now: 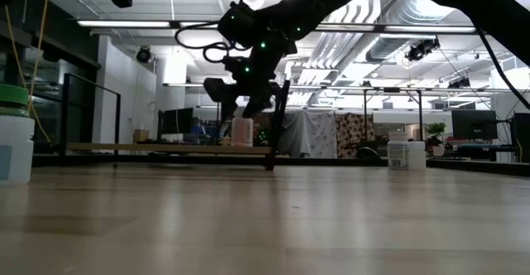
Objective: Pick and place medicine bottles onto shelf by color
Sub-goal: Put the big blue pill bottle on the shelf
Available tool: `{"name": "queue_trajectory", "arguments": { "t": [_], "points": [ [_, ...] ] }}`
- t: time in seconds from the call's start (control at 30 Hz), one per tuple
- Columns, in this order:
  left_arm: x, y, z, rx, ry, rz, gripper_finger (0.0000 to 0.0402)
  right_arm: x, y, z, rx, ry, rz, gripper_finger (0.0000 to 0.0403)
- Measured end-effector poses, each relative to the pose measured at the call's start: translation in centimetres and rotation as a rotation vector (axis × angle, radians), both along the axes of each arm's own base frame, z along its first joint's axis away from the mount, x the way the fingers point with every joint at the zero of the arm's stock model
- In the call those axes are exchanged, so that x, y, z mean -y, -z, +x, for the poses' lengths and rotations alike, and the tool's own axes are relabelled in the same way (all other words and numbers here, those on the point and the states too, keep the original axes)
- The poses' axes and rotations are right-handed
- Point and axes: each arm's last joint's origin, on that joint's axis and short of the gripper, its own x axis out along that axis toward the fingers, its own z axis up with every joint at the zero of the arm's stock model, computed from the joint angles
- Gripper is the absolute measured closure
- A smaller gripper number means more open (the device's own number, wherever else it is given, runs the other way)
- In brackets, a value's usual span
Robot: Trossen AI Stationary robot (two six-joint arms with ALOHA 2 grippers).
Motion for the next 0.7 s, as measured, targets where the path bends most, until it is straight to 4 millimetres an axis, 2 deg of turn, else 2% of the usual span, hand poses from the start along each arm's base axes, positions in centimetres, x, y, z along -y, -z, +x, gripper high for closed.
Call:
{"name": "queue_trajectory", "arguments": {
  "t": [0.37, 0.7],
  "points": [
    [0.0, 0.0, 0.0, 0.000, 0.000, 0.000, 0.0401, -0.1, -1.1, 0.2, -0.008, -0.026, -0.009, 0.0151],
    [0.0, 0.0, 0.0, 0.000, 0.000, 0.000, 0.0401, -2.0, -1.6, 1.3, 0.016, -0.191, -0.042, 0.0151]
  ]
}}
